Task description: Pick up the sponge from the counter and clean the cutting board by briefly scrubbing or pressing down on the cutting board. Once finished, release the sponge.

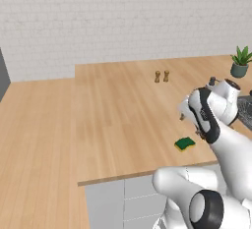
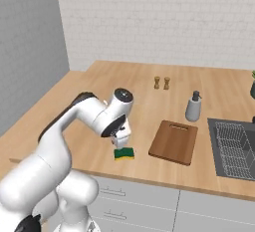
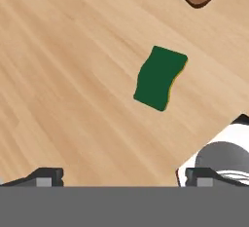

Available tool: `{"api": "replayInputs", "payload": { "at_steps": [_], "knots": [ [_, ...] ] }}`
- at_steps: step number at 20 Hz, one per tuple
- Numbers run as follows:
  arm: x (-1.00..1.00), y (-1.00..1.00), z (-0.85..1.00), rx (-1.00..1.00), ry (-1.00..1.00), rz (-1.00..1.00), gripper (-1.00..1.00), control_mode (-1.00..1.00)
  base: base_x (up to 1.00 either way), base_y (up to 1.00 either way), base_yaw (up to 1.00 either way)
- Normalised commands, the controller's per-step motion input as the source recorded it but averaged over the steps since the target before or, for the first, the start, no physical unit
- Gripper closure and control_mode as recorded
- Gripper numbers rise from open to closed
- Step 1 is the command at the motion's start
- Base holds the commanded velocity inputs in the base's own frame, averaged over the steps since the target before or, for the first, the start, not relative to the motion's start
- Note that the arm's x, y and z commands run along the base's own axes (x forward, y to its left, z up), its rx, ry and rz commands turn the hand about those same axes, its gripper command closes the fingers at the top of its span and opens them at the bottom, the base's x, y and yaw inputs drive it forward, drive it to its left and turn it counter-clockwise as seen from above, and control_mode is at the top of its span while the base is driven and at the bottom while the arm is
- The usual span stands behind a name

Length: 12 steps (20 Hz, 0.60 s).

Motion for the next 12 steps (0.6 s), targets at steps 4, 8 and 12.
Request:
{"api": "replayInputs", "payload": {
  "at_steps": [4,8,12],
  "knots": [
    [-0.31,0.66,0.99,0.01,-0.29,0.22,-1.00,-1.00,0.00,0.00,0.00],
    [-0.09,0.41,1.00,0.07,-0.19,0.21,-1.00,-1.00,0.00,0.00,0.00],
    [-0.20,0.08,0.97,0.13,-0.16,0.21,-1.00,-1.00,0.00,0.00,0.00]
  ]
}}
